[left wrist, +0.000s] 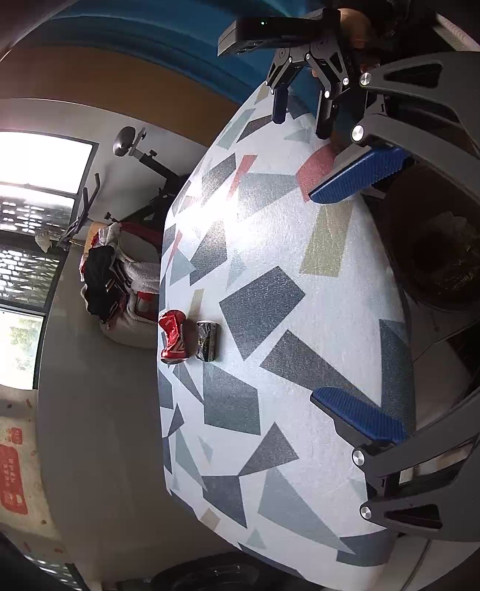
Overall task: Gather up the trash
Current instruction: 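Raise both open tools back toward the board, then grasp the black tissue pack with the left tool while the right tool grasps the red can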
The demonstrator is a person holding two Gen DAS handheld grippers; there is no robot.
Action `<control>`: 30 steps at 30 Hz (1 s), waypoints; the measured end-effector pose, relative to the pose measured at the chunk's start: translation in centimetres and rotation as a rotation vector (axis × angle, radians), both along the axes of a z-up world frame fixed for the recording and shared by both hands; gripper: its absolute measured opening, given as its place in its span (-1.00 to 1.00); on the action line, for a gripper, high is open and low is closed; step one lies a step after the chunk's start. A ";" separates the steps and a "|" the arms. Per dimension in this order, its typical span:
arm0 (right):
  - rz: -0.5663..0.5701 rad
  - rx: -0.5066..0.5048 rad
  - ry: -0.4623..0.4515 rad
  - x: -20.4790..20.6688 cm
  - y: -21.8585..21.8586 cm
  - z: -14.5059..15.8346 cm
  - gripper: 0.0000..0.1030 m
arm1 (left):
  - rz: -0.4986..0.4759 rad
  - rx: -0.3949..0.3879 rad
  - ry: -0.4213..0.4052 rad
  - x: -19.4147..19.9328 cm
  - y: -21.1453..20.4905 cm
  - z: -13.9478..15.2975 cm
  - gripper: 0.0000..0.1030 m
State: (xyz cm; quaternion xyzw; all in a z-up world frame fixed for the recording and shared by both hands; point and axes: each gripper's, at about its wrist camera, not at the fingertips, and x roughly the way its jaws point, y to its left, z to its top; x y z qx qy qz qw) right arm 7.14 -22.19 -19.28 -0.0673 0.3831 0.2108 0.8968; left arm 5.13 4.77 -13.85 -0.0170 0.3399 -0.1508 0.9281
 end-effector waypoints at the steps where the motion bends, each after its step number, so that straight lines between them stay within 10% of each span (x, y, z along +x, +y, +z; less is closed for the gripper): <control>1: -0.024 -0.001 -0.010 0.8 -0.2 0.4 0.89 | -0.011 0.005 0.002 1.5 -0.1 0.3 0.88; 22: -0.133 0.117 0.048 12.6 -2.8 0.9 0.89 | -0.054 0.308 0.231 30.1 -3.5 -7.2 0.85; 24: -0.124 0.109 0.052 12.9 -2.8 1.1 0.89 | -0.067 0.281 0.265 30.6 -3.4 -7.6 0.17; 30: -0.065 0.077 -0.007 16.5 -1.0 3.6 0.89 | -0.060 0.080 0.196 26.4 -1.0 -5.2 0.13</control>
